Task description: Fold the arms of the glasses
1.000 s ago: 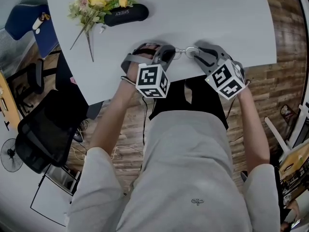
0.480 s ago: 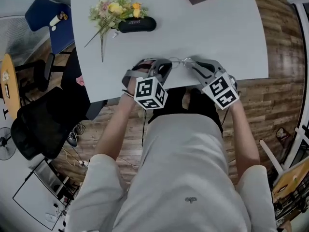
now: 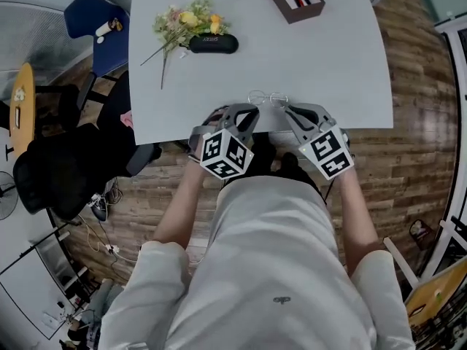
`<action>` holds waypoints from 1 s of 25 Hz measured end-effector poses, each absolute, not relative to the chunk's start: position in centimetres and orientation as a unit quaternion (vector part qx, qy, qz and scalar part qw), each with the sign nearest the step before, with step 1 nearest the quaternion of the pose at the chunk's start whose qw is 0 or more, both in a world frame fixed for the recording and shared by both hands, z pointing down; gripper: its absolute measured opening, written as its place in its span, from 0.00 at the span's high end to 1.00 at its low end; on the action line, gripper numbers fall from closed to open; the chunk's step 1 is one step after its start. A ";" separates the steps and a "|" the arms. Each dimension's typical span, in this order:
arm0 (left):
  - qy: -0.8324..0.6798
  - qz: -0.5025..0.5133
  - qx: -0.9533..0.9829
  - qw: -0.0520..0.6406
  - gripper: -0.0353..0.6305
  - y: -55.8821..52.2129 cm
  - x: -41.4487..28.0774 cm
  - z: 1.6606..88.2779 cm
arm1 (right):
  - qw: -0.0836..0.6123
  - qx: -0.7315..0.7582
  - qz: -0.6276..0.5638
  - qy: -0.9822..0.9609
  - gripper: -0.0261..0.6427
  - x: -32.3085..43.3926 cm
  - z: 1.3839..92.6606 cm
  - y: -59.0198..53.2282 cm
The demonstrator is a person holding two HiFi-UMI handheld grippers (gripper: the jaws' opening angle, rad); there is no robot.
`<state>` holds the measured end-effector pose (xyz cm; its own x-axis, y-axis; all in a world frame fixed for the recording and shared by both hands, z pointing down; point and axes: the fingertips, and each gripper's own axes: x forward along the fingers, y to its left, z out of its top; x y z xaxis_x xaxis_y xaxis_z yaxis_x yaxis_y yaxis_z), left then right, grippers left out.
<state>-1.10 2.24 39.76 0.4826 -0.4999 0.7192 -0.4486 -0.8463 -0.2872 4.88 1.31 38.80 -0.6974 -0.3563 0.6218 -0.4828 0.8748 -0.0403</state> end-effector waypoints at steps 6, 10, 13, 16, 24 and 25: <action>0.329 -0.384 -0.863 0.014 0.91 4.1 0.4 36.6 | 0.281 0.236 0.093 -0.926 0.93 6.4 36.2 2.9; 0.368 -0.343 -0.864 0.004 0.91 5.0 1.4 34.1 | 0.260 0.247 0.068 -0.931 0.94 7.7 34.3 3.8; 0.394 -0.305 -0.867 -0.010 0.91 6.3 2.4 32.0 | 0.238 0.255 0.062 -0.935 0.95 8.5 32.1 5.3; 0.407 -0.284 -0.868 -0.018 0.91 7.6 3.5 30.9 | 0.212 0.266 0.059 -0.939 0.95 9.4 30.0 6.5; 0.438 -0.192 -0.877 -0.041 0.92 10.8 5.8 26.5 | 0.116 0.278 0.084 -0.950 0.95 11.8 24.8 9.8; 0.443 -0.180 -0.877 -0.045 0.92 11.1 5.9 25.9 | 0.105 0.282 0.085 -0.950 0.95 12.1 24.4 10.1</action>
